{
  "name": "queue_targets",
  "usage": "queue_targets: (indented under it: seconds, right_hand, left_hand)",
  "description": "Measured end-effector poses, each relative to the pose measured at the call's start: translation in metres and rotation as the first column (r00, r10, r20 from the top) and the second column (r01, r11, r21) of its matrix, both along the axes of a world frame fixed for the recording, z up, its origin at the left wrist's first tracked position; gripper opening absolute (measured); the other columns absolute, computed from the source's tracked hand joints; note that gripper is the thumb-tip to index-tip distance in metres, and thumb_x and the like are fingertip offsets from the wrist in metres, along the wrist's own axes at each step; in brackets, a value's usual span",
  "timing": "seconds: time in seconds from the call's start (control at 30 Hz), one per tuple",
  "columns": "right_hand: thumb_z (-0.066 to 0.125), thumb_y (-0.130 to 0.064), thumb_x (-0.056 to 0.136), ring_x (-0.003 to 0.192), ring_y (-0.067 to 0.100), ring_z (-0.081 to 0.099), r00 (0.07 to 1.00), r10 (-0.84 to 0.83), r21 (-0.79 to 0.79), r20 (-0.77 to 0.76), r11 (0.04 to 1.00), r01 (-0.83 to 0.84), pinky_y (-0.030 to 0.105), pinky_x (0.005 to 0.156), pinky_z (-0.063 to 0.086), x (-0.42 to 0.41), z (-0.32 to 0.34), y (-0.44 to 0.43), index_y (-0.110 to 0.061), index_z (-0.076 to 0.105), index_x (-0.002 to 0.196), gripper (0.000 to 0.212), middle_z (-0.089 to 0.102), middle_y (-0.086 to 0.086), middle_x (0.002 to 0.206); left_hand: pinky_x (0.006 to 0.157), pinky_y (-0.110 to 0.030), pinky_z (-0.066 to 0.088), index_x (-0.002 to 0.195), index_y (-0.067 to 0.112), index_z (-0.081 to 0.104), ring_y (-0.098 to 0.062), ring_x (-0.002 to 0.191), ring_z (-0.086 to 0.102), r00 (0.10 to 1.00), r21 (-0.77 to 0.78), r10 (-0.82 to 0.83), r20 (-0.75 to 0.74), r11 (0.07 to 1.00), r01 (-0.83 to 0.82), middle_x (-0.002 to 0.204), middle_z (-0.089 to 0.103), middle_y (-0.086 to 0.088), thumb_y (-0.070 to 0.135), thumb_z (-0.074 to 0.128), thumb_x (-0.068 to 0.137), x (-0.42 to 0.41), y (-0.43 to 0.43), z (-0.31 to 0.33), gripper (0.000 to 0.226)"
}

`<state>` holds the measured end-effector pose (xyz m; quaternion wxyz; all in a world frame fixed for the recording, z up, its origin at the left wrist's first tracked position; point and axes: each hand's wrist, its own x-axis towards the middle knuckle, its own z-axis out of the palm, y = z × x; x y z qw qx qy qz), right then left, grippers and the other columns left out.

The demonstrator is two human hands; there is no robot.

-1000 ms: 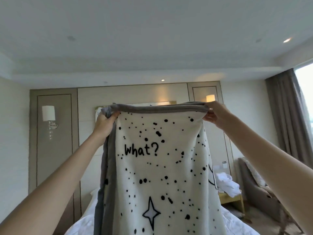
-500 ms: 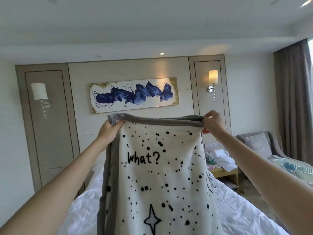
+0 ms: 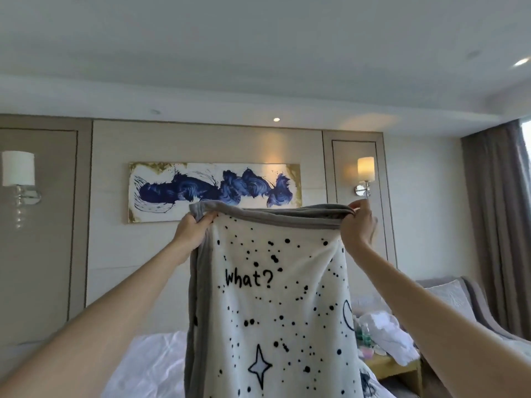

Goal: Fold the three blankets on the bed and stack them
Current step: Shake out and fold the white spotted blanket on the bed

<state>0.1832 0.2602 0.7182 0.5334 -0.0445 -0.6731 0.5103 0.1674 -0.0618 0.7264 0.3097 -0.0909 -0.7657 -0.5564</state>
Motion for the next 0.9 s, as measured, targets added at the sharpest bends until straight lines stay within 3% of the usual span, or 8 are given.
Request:
queue_targets:
  seconds: [0.17,0.27,0.33,0.43,0.57,0.67,0.8,0.9]
  right_hand:
    - [0.03,0.014,0.077,0.073,0.019,0.048,0.932,-0.006,-0.02,-0.362,1.0,-0.001,0.025,0.058,0.039,-0.012,0.102,-0.025,-0.005,0.053,0.102,0.039,0.056,0.006,0.089]
    - [0.026,0.015,0.074,0.067,0.01,0.046,0.886,-0.007,0.012,-0.464,1.0,0.014,0.009,0.052,0.036,-0.001,0.105,-0.031,-0.002,0.053,0.101,0.042,0.053,0.002,0.083]
    - [0.027,0.016,0.074,0.066,0.006,0.045,0.895,-0.004,0.049,-0.446,0.998,0.029,0.009,0.052,0.035,0.005,0.086,-0.032,-0.002,0.053,0.101,0.042,0.054,0.002,0.082]
    - [0.031,0.015,0.075,0.072,0.016,0.049,0.936,0.016,0.085,-0.351,0.996,0.015,0.018,0.063,0.039,0.008,0.031,-0.029,-0.003,0.054,0.103,0.04,0.058,0.007,0.086]
    - [0.035,0.017,0.079,0.071,0.001,0.052,0.983,0.095,0.133,-0.156,0.988,-0.075,0.005,0.056,0.038,0.023,-0.08,-0.017,-0.006,0.053,0.103,0.038,0.059,-0.004,0.079]
    - [0.036,0.019,0.078,0.073,0.007,0.056,0.988,0.144,0.155,0.049,0.976,-0.15,0.006,0.057,0.041,0.049,-0.174,-0.003,-0.008,0.054,0.101,0.04,0.062,-0.001,0.079]
    - [0.041,0.017,0.074,0.08,0.027,0.06,0.943,0.106,0.194,0.316,0.966,-0.174,0.037,0.068,0.049,0.102,-0.293,0.024,-0.014,0.058,0.099,0.043,0.067,0.007,0.086]
    - [0.046,0.011,0.071,0.076,0.024,0.057,0.856,0.004,0.334,0.517,0.92,-0.207,0.034,0.063,0.043,0.154,-0.368,0.042,-0.026,0.056,0.095,0.045,0.066,-0.003,0.079]
  left_hand:
    - [0.057,-0.019,0.044,0.084,0.027,0.064,-0.003,0.073,0.063,0.957,0.078,-0.069,-0.281,0.992,0.095,0.076,0.068,0.012,0.042,0.058,0.095,-0.022,-0.024,0.11,0.02]
    - [0.068,-0.023,0.048,0.094,0.03,0.066,-0.008,0.089,0.066,0.932,0.043,-0.159,-0.325,0.982,0.183,0.094,0.071,0.008,0.043,0.059,0.094,-0.016,-0.04,0.116,0.015]
    - [0.072,-0.021,0.049,0.097,0.033,0.068,-0.005,0.092,0.067,0.927,0.009,-0.193,-0.321,0.978,0.207,0.095,0.073,0.012,0.044,0.06,0.093,-0.013,-0.049,0.095,0.014]
    - [0.079,-0.02,0.049,0.102,0.036,0.069,-0.001,0.097,0.067,0.938,-0.023,-0.246,-0.245,0.968,0.248,0.098,0.074,0.016,0.045,0.063,0.091,-0.009,-0.059,0.031,0.016]
    - [0.085,-0.019,0.048,0.104,0.034,0.069,0.004,0.099,0.065,0.951,-0.078,-0.303,-0.056,0.951,0.298,0.101,0.074,0.016,0.029,0.064,0.091,0.014,-0.064,-0.087,0.015]
    - [0.089,-0.022,0.05,0.1,0.029,0.075,-0.007,0.107,0.066,0.937,-0.13,-0.323,0.132,0.932,0.34,0.109,0.073,0.004,0.011,0.067,0.09,0.046,-0.065,-0.184,0.023]
    - [0.094,-0.047,0.052,0.094,0.013,0.069,-0.029,0.103,0.066,0.881,-0.136,-0.268,0.39,0.929,0.343,0.1,0.071,-0.007,-0.004,0.072,0.082,0.101,-0.06,-0.303,0.021]
    - [0.096,-0.041,0.052,0.101,0.023,0.067,-0.023,0.107,0.066,0.793,-0.171,-0.256,0.552,0.897,0.408,0.105,0.072,0.003,0.002,0.08,0.076,0.156,-0.05,-0.371,0.035]
